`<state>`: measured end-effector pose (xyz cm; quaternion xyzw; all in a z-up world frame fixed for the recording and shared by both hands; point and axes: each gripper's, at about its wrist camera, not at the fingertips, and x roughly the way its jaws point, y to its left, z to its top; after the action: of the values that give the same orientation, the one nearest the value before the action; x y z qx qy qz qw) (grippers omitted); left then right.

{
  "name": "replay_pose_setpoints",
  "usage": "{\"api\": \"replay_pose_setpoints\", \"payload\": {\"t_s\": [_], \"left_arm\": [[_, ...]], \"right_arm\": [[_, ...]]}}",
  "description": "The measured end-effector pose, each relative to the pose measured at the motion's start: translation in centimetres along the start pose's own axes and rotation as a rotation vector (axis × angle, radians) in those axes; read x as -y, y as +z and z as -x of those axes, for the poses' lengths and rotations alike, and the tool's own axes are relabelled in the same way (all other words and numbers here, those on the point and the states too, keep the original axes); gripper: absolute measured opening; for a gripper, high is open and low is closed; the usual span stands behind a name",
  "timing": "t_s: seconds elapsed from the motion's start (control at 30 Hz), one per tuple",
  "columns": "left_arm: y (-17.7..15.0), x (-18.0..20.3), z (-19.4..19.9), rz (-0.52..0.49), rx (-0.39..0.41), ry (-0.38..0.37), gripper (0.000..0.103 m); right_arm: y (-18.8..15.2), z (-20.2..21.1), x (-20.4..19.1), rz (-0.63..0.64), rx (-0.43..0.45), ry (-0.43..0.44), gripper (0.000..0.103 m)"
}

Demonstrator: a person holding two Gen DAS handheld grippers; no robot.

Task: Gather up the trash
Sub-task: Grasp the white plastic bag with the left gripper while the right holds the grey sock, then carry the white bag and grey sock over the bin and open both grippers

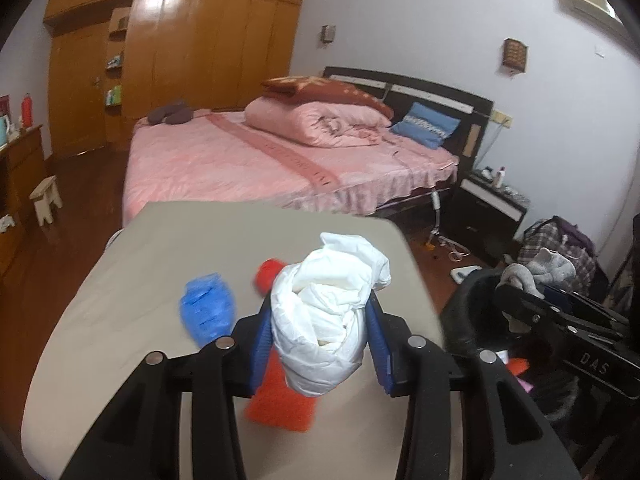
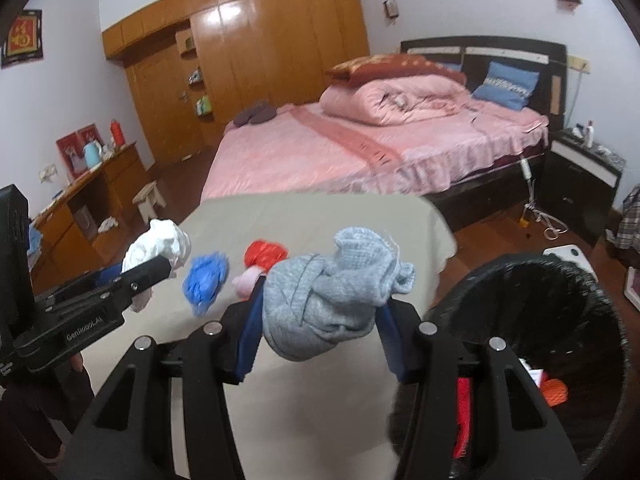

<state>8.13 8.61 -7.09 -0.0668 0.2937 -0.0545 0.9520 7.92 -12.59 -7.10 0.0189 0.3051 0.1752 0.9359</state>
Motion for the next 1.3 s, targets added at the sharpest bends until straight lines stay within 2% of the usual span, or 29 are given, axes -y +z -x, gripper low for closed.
{"api": "replay_pose_setpoints", "payload": {"t_s": [0.23, 0.53, 0.93, 1.3], "left_arm": [[2.3, 5.7, 1.4, -0.069, 0.043, -0.083, 0.042], [3.1, 12.4, 2.7, -0.146, 0.077, -0.203, 0.042], [3.6, 18.9, 2.4, -0.231, 0.087, -0.283, 0.042], [3.7, 22.9, 0.5, -0.273, 0.076, -0.334, 0.042]], "right_arm": [[1.5, 4.5, 3.6, -0.032, 0.081, -0.075, 0.050], [1.7, 8.8, 7.7, -0.055, 0.141, -0.180, 0.050], [0.7, 11.8, 12.1, -0.074, 0.154, -0.270, 0.050], [-0.2, 12.6, 15.3, -0.102, 0.146, -0.325, 0.050]]}}
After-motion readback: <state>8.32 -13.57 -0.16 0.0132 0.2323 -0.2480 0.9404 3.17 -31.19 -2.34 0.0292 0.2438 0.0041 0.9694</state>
